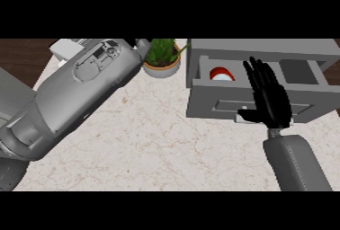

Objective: Pick up the can, place it into the drawer and close the drawer

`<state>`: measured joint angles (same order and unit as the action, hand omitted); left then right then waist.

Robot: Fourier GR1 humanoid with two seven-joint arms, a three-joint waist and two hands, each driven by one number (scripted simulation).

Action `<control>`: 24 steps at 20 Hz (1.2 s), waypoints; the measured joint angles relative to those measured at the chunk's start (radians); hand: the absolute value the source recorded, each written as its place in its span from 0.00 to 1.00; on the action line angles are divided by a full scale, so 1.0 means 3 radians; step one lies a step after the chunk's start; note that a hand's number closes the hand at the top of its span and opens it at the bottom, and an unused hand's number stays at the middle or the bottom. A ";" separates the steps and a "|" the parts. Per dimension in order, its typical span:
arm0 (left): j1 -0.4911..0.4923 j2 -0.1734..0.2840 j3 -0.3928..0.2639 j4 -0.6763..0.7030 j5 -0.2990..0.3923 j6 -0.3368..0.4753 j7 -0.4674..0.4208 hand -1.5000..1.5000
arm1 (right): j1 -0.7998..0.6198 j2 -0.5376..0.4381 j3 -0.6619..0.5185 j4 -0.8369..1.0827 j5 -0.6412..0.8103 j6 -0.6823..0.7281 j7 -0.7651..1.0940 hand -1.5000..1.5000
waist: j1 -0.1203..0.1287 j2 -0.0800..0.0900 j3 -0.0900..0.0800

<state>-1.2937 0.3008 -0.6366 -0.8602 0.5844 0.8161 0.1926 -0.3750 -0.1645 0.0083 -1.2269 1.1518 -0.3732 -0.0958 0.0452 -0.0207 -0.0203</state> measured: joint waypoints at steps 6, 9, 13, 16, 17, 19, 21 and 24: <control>0.0240 0.0222 -0.0021 -0.0364 -0.0046 -0.0028 0.0146 0.00 | -0.0392 -0.0012 -0.0159 0.0614 0.0185 -0.0368 0.0006 0.00 | 0.0043 0.0005 -0.0004; 0.0321 0.0336 -0.0005 -0.0512 -0.0068 -0.0050 0.0224 0.00 | -0.0626 -0.0011 -0.0262 0.0940 0.0191 -0.0545 -0.0025 0.00 | 0.0045 0.0021 0.0007; 0.0451 0.0454 0.0007 -0.0685 -0.0104 -0.0083 0.0282 0.00 | -0.0967 -0.0037 -0.0412 0.1421 0.0185 -0.0771 -0.0066 0.00 | 0.0060 0.0050 0.0023; 0.0649 0.0516 0.0005 -0.0866 -0.0133 -0.0076 0.0287 0.00 | -0.1206 -0.0052 -0.0506 0.1771 0.0204 -0.0906 -0.0045 0.00 | 0.0063 0.0063 0.0033; 0.0686 0.0523 0.0001 -0.0911 -0.0150 -0.0066 0.0287 0.00 | -0.1306 -0.0065 -0.0540 0.1890 0.0206 -0.0941 -0.0038 0.00 | 0.0075 0.0074 0.0038; 0.0751 0.0583 0.0000 -0.1021 -0.0169 -0.0078 0.0329 0.00 | -0.1479 -0.0076 -0.0590 0.2126 0.0214 -0.1003 -0.0038 0.00 | 0.0097 0.0090 0.0049; 0.0823 0.0628 0.0021 -0.1104 -0.0179 -0.0109 0.0322 0.00 | -0.1632 -0.0067 -0.0630 0.2326 0.0232 -0.1073 0.0003 0.00 | 0.0104 0.0102 0.0057; 0.0983 0.0687 0.0038 -0.1240 -0.0208 -0.0120 0.0303 0.00 | -0.1778 -0.0068 -0.0678 0.2536 0.0235 -0.1201 0.0006 0.00 | 0.0089 0.0096 0.0057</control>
<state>-0.9987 0.5068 -0.6251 -1.2322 0.5220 0.7800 0.2836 -0.9084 -0.1849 -0.1952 -0.4660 1.2224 -0.7333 -0.0940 0.0721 0.0080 -0.0032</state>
